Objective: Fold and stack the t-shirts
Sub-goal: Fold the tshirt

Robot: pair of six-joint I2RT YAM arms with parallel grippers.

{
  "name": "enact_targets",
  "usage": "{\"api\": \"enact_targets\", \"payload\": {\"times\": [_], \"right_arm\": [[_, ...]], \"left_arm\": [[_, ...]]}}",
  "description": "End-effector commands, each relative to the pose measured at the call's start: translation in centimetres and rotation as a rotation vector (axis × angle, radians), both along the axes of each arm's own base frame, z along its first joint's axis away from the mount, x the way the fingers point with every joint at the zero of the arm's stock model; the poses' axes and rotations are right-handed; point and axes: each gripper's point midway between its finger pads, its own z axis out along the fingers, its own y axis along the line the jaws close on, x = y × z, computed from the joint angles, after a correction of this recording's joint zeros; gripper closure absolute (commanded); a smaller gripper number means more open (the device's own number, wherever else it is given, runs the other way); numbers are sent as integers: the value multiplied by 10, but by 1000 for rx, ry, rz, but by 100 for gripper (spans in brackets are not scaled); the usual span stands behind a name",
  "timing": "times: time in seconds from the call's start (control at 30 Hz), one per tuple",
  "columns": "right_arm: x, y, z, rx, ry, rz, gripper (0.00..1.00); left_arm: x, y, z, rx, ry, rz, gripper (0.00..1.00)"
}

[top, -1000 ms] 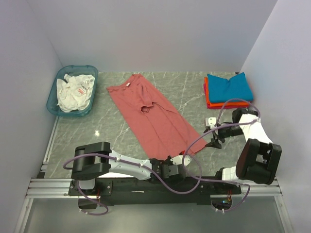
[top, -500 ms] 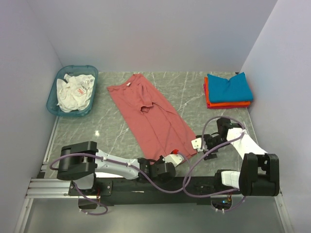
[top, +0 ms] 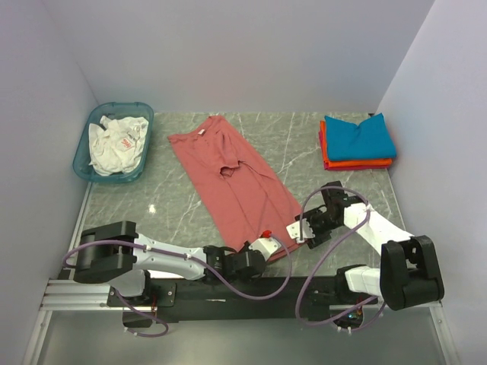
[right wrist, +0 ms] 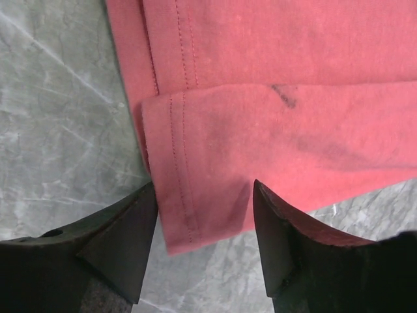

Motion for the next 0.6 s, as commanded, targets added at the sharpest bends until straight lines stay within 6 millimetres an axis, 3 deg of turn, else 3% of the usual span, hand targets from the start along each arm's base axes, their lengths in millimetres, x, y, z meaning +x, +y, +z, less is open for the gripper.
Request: {"api": "enact_targets", "payload": {"times": [0.0,0.23,0.27,0.3,0.4,0.57], "right_arm": [[1,-3,-10,-54,-26,3,35],[-1,2,-14,-72,-18,-6,66],[-1,3,-14,-67,-12,-12,84],[-1,4,-12,-57,-11,-14,90],[-3,8,-8,-39,1,-16,98],[6,30,25,85,31,-59,100]], "left_arm": [[-1,-10,14,-82,14,-9,100],[1,-8,12,-111,33,4,100],[3,-8,15,-131,35,8,99],[3,-5,13,-134,42,13,100],[9,-1,19,-186,60,30,100],[30,11,42,-291,72,78,100]]}}
